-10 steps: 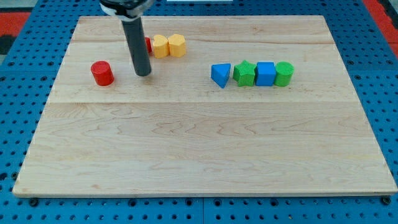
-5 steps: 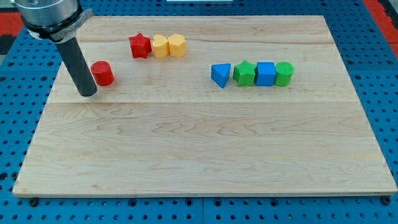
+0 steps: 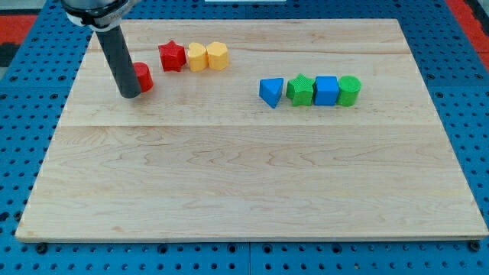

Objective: Make a horizontal line using red yellow blocks

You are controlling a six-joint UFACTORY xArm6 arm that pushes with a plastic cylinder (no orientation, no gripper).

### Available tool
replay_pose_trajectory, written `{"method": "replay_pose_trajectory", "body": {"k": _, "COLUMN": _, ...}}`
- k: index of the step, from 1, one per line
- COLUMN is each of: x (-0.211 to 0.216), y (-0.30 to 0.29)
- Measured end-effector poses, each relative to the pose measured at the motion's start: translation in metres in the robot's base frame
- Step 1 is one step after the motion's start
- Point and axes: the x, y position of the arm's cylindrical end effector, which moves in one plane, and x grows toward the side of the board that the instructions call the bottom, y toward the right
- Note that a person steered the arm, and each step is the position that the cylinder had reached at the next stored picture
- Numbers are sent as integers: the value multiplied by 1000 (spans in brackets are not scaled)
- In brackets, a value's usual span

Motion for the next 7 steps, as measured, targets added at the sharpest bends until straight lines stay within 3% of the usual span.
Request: {"method": "replay_pose_trajectory", "body": {"k": 7, "x": -42, "y": 7}}
